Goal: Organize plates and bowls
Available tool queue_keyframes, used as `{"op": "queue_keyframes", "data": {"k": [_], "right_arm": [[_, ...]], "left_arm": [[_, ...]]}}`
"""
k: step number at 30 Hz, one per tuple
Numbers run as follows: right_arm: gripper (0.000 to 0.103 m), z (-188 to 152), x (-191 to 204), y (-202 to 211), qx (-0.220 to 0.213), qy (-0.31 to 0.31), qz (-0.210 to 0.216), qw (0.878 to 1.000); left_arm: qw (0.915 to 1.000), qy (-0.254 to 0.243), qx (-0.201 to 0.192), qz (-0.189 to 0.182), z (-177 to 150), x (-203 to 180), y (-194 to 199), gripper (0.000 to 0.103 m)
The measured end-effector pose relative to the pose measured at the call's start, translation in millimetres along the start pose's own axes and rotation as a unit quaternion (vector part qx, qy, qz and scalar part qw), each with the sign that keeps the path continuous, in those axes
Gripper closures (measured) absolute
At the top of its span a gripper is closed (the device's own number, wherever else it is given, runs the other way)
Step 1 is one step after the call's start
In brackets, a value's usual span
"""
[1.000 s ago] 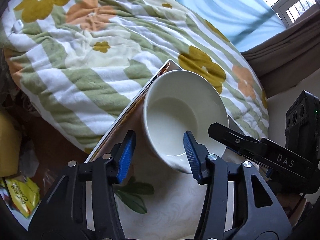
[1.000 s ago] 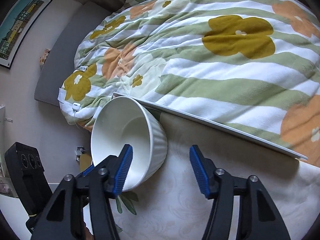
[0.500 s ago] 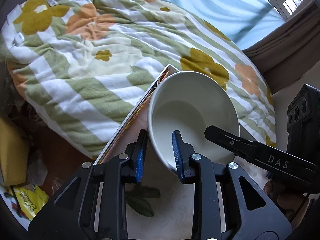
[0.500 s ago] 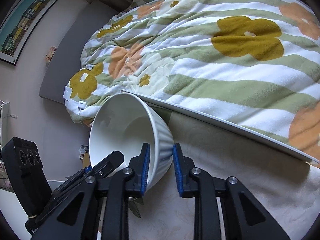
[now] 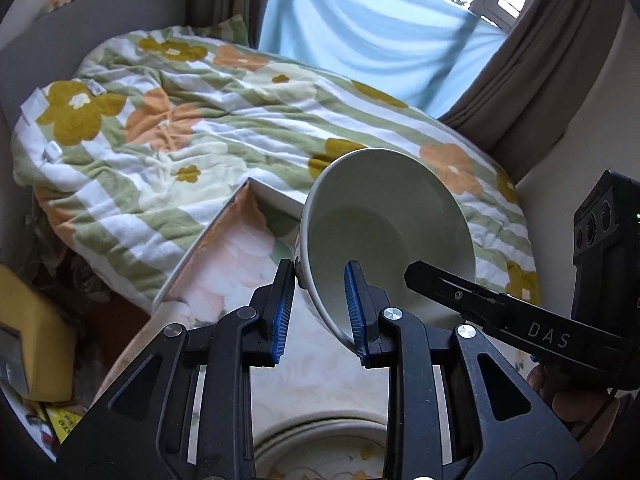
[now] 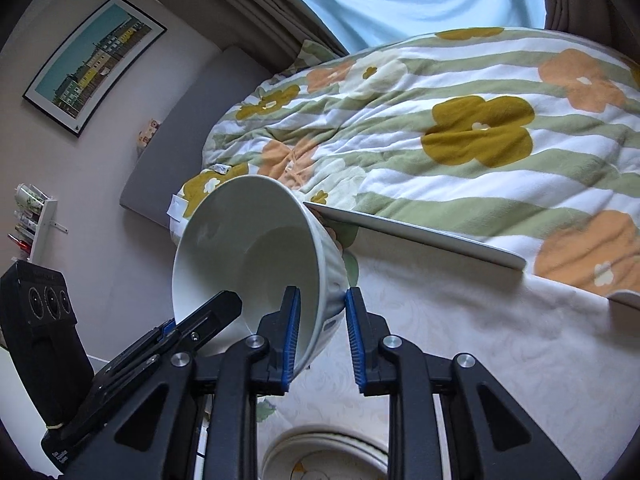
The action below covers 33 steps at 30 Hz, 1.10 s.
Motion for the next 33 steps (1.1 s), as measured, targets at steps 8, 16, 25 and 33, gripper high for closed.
{"op": "queue_keyframes", "data": {"k": [8,16,25,33], "right_arm": [[0.082,-55,-35,129,-0.054,-0.015,-0.030,0.998],[0.082,-123,-89,210,-0.066,-0.045,-0.074,0.994],[0.082,-188,-163,241,-0.055,-0.114,-0.119,0.985],[0.082,-212,-204,232,-0.034,-0.171,-0.142,0.974]], "left_arm": [[0.9978,-0.040,0.000,-0.053,-60,-111,62,0.080],[0.9919,-0.071,0.039,-0.098,-145,-202,89,0.080],[0.9755,-0.128,0.127,-0.127,-218,-272,65,0.080],[0.9592,-0.166,0.191,-0.126,-246,-293,27,0.080]]}}
Point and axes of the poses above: each gripper's, at about its wrist camera, not at the fingertips, and y roughly against the way its jaws point, x to its left, z to its top, the point moved 5 cm from there along -y, roughly the way its jaws point, and after that the axes turned 5 degrees about -y, right-handed, at the moved point
